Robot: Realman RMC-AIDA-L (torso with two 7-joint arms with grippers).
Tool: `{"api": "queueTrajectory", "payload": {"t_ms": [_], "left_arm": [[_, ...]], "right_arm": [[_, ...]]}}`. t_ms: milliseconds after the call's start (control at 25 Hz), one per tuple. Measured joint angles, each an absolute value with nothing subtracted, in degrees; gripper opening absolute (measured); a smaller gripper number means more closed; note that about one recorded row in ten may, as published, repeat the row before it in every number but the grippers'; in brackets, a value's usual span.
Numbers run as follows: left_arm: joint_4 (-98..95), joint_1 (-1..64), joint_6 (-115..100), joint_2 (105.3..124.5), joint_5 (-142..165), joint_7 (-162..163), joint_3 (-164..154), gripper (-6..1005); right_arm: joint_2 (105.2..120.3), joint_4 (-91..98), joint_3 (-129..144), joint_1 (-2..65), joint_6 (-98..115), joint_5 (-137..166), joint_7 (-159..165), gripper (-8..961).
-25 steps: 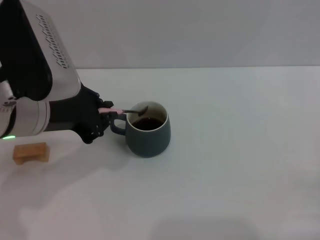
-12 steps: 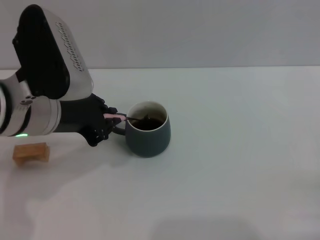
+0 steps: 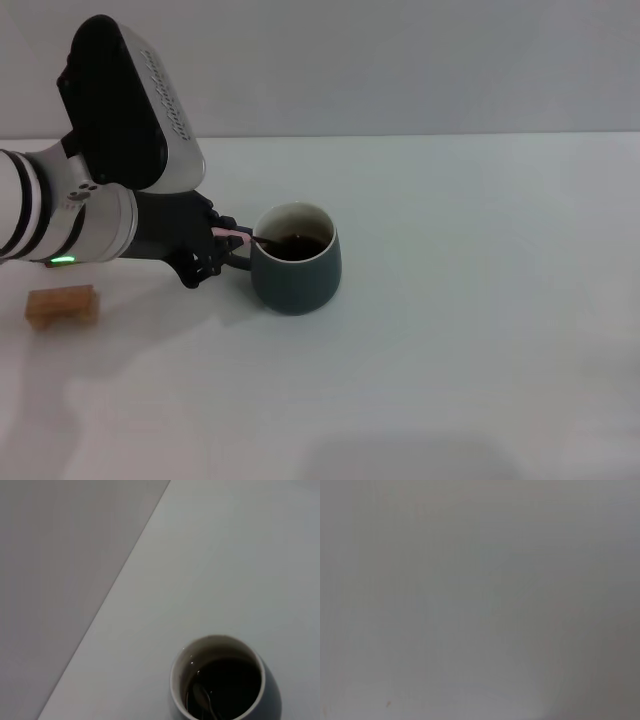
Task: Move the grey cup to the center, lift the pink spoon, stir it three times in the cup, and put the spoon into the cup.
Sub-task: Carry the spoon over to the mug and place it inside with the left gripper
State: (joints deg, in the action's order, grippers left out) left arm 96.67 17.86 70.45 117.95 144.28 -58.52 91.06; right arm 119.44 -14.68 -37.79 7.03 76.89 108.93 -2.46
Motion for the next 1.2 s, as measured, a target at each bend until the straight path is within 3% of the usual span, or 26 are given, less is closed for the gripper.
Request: {"api": "queueTrajectory", "payload": {"t_ms": [600,1200], "left_arm": [[90.87,21.76,67.33,118.10,143.93,-58.53,88.02,145],[96.30,17.70,70.33,118.02,144.61,-58.05,88.28,145]], "right_arm": [[119.44,-14.64,-36.98,7.14,76.91,109.08,-2.46,-2],[119.53,-14.48,-36.88,7.30,76.81,109.08,-2.47,-2]]}}
